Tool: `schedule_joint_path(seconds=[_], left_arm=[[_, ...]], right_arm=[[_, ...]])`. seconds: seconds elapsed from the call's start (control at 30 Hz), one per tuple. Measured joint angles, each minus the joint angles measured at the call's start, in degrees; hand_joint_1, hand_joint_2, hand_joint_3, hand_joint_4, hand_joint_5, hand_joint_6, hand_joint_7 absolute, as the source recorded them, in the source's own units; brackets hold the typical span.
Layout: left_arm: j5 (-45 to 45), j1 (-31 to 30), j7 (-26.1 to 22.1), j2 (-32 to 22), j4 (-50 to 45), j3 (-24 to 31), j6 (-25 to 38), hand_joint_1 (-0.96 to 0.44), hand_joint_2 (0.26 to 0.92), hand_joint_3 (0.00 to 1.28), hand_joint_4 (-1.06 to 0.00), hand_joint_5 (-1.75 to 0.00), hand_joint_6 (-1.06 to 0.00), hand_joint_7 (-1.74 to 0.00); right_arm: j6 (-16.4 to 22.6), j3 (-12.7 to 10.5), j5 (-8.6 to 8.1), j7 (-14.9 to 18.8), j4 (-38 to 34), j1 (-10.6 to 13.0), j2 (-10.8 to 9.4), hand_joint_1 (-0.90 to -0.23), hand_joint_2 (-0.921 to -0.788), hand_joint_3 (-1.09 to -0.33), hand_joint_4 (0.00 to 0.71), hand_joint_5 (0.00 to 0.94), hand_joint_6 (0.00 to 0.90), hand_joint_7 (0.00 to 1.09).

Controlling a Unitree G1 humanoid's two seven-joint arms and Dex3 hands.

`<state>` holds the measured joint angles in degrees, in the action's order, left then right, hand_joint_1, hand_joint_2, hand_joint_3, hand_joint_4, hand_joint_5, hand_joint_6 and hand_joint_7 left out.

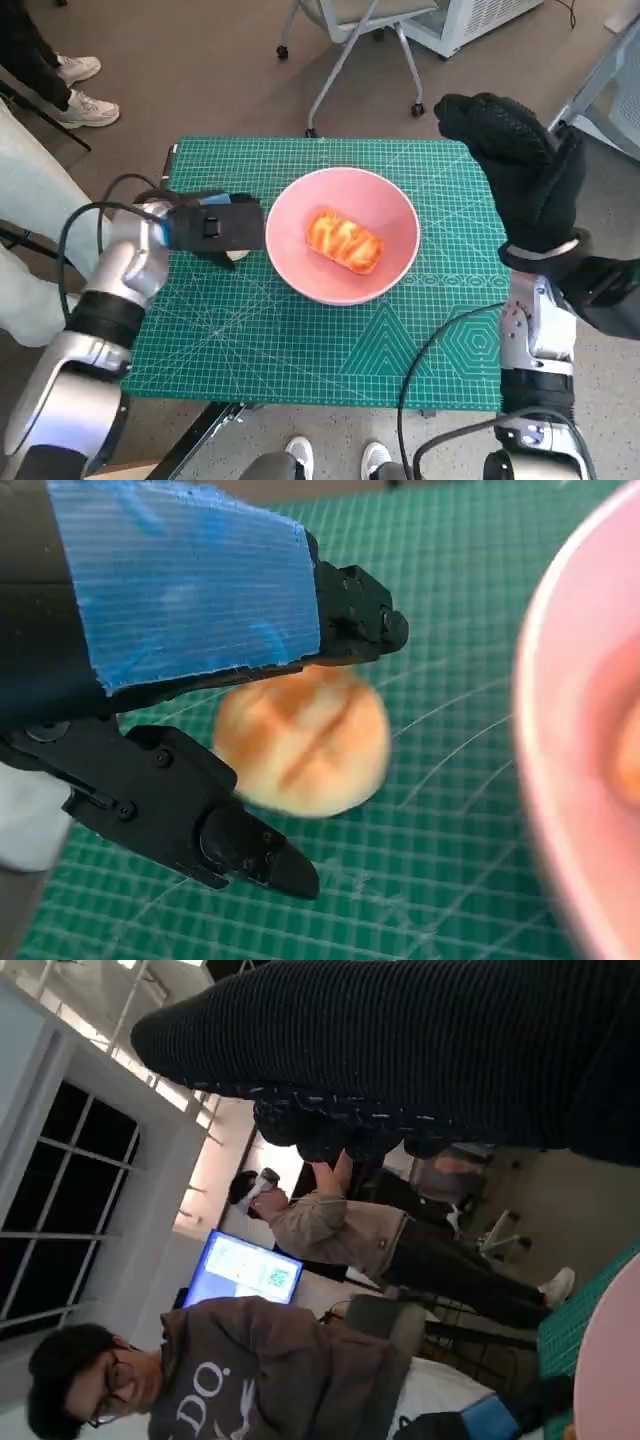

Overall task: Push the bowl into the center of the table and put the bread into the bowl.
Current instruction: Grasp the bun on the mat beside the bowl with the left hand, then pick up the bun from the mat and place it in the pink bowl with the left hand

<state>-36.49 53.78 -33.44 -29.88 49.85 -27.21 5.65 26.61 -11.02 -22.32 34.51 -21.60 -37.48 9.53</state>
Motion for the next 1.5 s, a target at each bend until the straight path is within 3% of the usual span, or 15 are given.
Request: schedule_joint_path(seconds=[0.1, 0.17, 0.2, 0.23, 0.3, 0.33, 0.4, 0.43, 0.5, 0.57, 0.93, 1.23, 1.5], left_arm=[[-1.0, 0.5, 1.2, 0.6, 1.9, -0.9, -0.1, -0.13, 0.761, 0.01, -0.17, -0.02, -0.34, -0.04], [-1.4, 0.7, 2.5, 1.1, 3.2, -1.4, -0.6, -0.09, 0.778, 0.01, -0.33, -0.06, -0.39, -0.04], [-1.5, 0.7, 3.2, 1.2, 3.7, -1.6, -0.9, -0.08, 0.788, 0.01, -0.39, -0.19, -0.43, -0.04], [-1.5, 0.7, 4.1, 1.4, 4.3, -1.7, -1.4, -0.05, 0.802, 0.01, -0.44, -0.45, -0.48, -0.03], [-1.6, 0.7, 6.2, 1.5, 5.5, -1.9, -2.8, 0.15, 0.86, 0.04, -0.56, -0.83, -0.6, -0.06], [-1.6, 0.7, 7.6, 1.5, 6.2, -1.9, -3.7, 0.1, 0.882, 0.04, -0.6, -0.95, -0.63, -0.45], [-1.7, 0.7, 10.0, 1.4, 7.4, -2.0, -5.5, 0.05, 0.897, 0.05, -0.65, -1.07, -0.64, -0.76], [-1.8, 0.7, 11.3, 1.3, 7.9, -2.0, -6.5, 0.04, 0.9, 0.05, -0.67, -1.1, -0.64, -0.82], [-1.9, 0.6, 13.7, 1.0, 8.7, -2.1, -8.7, 0.02, 0.903, 0.06, -0.71, -1.12, -0.66, -0.99], [-2.0, 0.6, 15.2, 0.7, 9.2, -2.2, -10.4, 0.01, 0.908, 0.05, -0.71, -1.14, -0.67, -1.05], [-1.6, -1.2, 14.0, -3.3, 3.1, -0.9, -11.2, 0.0, 0.92, 0.05, -0.7, -1.27, -0.67, -1.0], [0.0, -5.0, 11.6, -7.8, -15.4, 5.9, -6.0, 0.0, 0.918, 0.03, -0.73, -1.25, -0.71, -0.95], [1.6, -9.1, 11.5, -8.4, -32.3, 12.7, -2.7, 0.0, 0.901, 0.02, -0.79, -1.07, -0.71, -1.07]], right_arm=[[0.2, 0.0, 0.0, 0.0, -0.2, 0.0, 0.0, -0.658, -0.921, -0.808, 0.154, 0.001, -0.001, 0.43], [0.3, 0.0, 0.0, 0.0, -0.4, 0.0, 0.0, -0.658, -0.921, -0.81, 0.153, 0.001, -0.001, 0.43], [0.4, 0.0, 0.0, 0.0, -0.5, 0.0, 0.0, -0.658, -0.921, -0.81, 0.153, 0.001, -0.001, 0.43], [0.4, 0.0, 0.0, 0.0, -0.6, 0.0, 0.0, -0.657, -0.921, -0.811, 0.153, 0.001, -0.001, 0.43], [0.5, 0.0, -0.01, 0.0, -0.7, 0.0, 0.0, -0.657, -0.921, -0.811, 0.153, 0.001, -0.001, 0.43], [0.5, 0.0, -0.01, 0.0, -0.7, 0.0, 0.0, -0.657, -0.921, -0.811, 0.153, 0.001, -0.001, 0.43], [0.5, 0.0, -0.01, 0.0, -0.8, 0.0, 0.0, -0.657, -0.921, -0.812, 0.152, 0.0, -0.001, 0.43], [0.5, 0.0, -0.02, 0.0, -0.8, 0.0, 0.0, -0.657, -0.921, -0.812, 0.152, 0.0, -0.001, 0.43], [0.5, 0.1, -0.03, 0.0, -0.8, 0.0, 0.0, -0.658, -0.921, -0.812, 0.152, 0.0, -0.001, 0.43], [0.5, 0.1, -0.05, 0.0, -0.8, 0.0, 0.0, -0.659, -0.921, -0.812, 0.152, 0.0, -0.001, 0.43], [0.5, 0.1, -0.16, 0.4, -0.9, 0.0, -0.1, -0.659, -0.921, -0.813, 0.151, 0.0, -0.001, 0.43], [0.4, 0.1, -0.16, 0.5, -0.7, 0.0, -0.2, -0.66, -0.921, -0.816, 0.148, 0.0, -0.001, 0.43], [0.4, 0.1, -0.16, 0.5, -0.6, -0.1, -0.4, -0.668, -0.921, -0.816, 0.148, 0.0, -0.001, 0.43]])
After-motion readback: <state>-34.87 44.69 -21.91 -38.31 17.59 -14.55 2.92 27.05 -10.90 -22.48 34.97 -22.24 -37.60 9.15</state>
